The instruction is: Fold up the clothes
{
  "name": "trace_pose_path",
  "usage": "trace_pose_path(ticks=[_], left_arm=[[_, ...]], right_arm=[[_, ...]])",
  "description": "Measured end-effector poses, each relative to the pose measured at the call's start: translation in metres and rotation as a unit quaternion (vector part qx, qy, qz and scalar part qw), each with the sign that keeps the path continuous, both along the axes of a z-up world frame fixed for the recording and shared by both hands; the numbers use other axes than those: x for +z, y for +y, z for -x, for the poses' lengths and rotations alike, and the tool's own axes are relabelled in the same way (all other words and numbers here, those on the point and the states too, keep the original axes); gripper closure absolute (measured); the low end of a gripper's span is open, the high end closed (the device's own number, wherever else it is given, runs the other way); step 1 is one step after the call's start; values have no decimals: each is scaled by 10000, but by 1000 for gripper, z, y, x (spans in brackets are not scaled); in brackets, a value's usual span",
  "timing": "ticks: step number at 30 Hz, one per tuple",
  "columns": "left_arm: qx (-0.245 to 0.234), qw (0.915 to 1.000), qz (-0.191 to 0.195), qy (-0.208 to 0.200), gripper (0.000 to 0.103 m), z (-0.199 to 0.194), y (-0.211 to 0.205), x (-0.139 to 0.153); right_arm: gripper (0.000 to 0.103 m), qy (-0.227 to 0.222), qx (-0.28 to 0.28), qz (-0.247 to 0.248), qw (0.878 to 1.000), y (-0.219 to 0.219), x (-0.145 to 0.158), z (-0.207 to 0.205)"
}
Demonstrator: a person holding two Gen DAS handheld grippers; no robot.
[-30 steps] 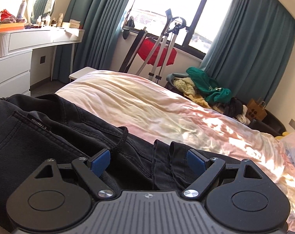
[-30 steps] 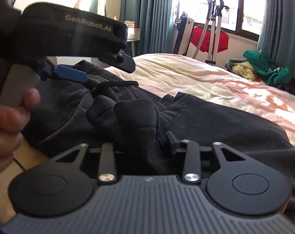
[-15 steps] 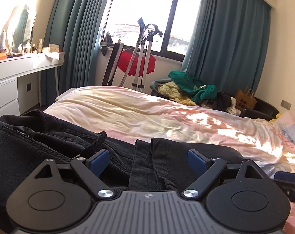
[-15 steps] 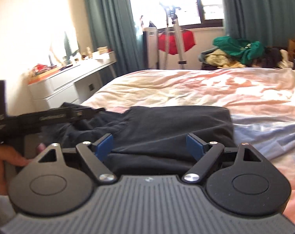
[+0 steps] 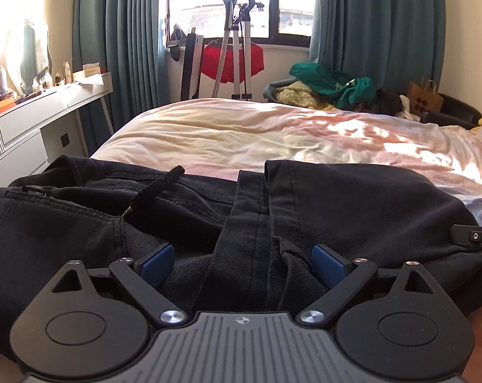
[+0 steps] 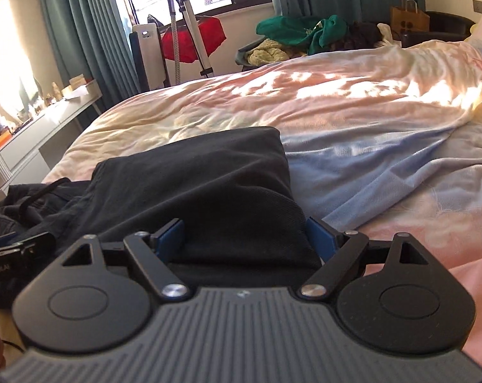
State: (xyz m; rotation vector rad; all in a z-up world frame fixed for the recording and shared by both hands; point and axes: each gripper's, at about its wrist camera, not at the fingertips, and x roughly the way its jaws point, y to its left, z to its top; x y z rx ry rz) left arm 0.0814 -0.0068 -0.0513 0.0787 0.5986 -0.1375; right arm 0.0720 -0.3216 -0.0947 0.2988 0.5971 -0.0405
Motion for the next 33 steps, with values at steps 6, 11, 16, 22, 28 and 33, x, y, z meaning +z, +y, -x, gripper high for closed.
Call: trace_pose_path(ticks=[6,11,16,22,28,33], left_arm=[[145,9994,172,-270,9,9,6,10],[243,9997,32,-74,8,5,7,5],[219,9996,57,-149,9,10,10,8],[495,9975,421,-262,9,41,44,44],[1394,9833,1169,28,6,74,118,85],[2368,9448,2195,566,3,93,189,89]], right_arm=[[19,-207,-86,-101,9997,-3,10,6],[19,-263,57,-42,9996,3,13,6],[17,-228,52,97,9997,11,7,1],[17,-301,-44,-248,9992,2,9,2],[18,-284,-117,-506,9982,-3,11,4],[19,-437,-128,-968,9943,-9,22,13]])
